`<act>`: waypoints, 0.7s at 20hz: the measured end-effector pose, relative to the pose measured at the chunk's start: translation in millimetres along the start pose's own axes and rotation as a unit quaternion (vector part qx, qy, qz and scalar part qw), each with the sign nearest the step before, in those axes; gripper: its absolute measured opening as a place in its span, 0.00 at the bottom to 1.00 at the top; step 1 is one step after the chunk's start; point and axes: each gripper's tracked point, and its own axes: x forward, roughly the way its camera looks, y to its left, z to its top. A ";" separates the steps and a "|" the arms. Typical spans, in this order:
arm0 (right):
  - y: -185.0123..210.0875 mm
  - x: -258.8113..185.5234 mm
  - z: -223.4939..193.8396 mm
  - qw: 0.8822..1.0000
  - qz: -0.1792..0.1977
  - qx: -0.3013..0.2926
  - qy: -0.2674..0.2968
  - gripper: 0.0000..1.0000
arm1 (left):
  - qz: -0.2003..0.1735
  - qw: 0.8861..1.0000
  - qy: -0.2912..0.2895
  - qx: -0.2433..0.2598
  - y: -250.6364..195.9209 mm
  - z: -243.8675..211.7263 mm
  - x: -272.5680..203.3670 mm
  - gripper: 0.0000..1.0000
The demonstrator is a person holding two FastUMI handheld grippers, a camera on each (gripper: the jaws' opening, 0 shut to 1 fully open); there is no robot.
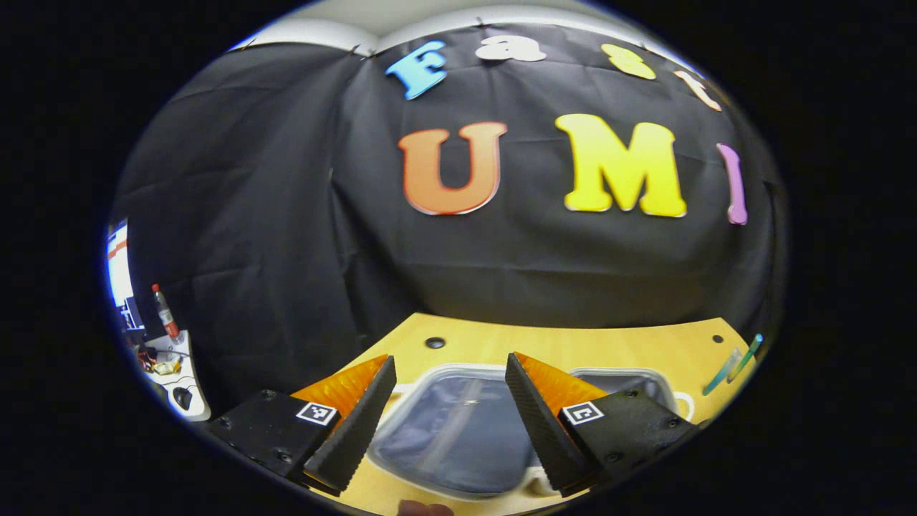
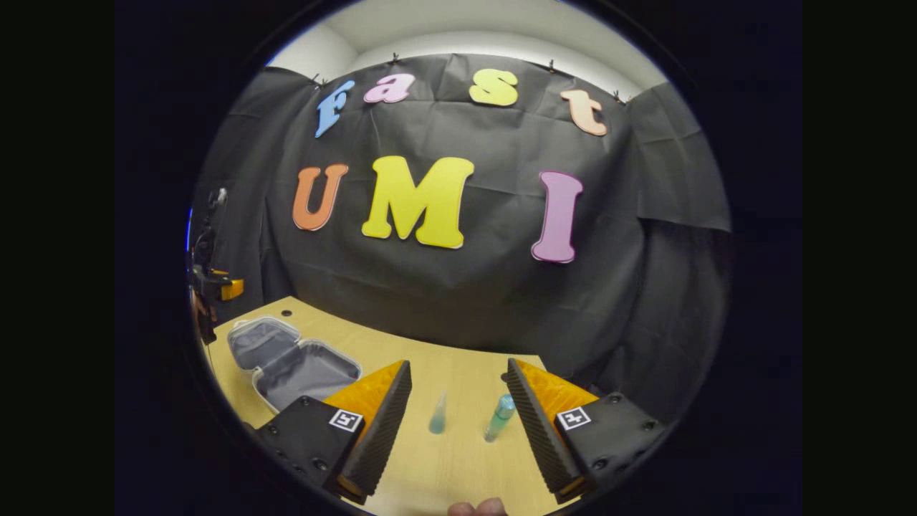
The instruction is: First open the suitcase, pack the skin care products into it, and then close the suitcase.
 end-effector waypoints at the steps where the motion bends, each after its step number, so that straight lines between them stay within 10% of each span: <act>1: -9.7 -2.3 -5.9 1.000 -0.004 0.005 0.003 0.80 | -0.023 1.000 -0.008 -0.001 -33.7 6.5 -9.1 0.98; 9: -79.6 -8.3 -49.4 0.998 -0.025 0.021 0.046 0.79 | -0.224 0.974 0.019 0.024 -286.1 -33.7 -67.9 0.98; 14: -121.4 -4.0 -74.9 0.996 -0.034 0.029 0.077 0.78 | -0.279 0.956 0.075 0.044 -380.7 -102.1 -64.4 0.98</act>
